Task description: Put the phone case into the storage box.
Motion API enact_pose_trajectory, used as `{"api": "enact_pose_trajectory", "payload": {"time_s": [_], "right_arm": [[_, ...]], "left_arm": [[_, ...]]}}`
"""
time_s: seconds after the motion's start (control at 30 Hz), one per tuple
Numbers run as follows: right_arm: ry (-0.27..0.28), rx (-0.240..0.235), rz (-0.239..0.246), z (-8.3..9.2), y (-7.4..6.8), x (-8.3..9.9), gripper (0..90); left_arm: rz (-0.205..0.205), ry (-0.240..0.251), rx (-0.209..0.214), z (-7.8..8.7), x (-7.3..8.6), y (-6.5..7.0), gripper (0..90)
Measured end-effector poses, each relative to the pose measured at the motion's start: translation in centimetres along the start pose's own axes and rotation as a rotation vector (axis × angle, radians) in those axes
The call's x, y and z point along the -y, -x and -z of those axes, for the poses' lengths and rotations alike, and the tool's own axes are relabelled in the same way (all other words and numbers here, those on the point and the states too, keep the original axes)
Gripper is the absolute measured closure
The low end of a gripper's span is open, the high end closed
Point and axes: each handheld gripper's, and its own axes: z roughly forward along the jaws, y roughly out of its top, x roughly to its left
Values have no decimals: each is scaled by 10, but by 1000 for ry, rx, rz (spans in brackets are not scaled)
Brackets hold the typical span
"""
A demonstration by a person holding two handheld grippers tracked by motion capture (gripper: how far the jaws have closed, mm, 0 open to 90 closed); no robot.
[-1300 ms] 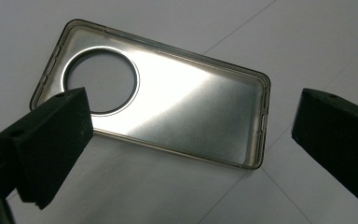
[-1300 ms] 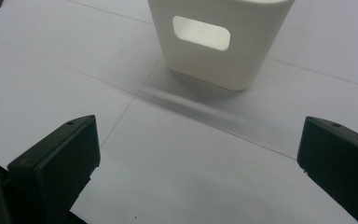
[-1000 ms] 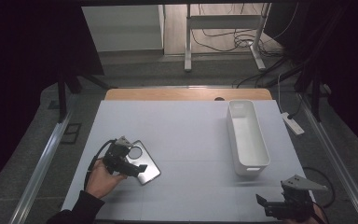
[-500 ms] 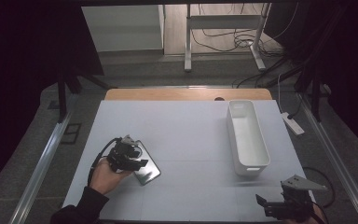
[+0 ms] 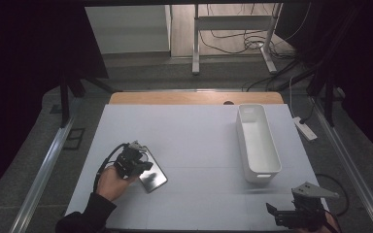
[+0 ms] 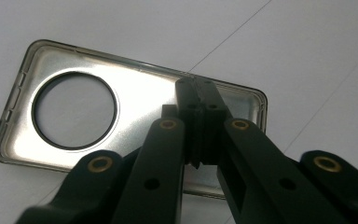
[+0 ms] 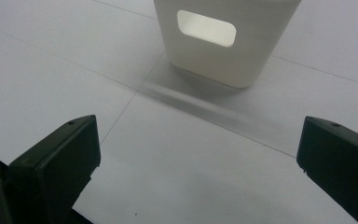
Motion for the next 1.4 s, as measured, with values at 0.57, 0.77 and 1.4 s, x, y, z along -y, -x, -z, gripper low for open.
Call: {"api": "enact_pose_trajectory", "payload": {"time_s": [0.57, 0.77, 1.4], "right_arm": [[1, 0, 6, 0, -1, 0, 4], [-1, 0, 9, 0, -1, 0, 6], [-1, 4, 6, 0, -1, 0, 10]], "left_arm": [[25, -29, -15, -17, 13, 1, 891], [33, -37, -13, -22, 17, 1, 891], [62, -49, -13, -12, 36, 8, 891]]}}
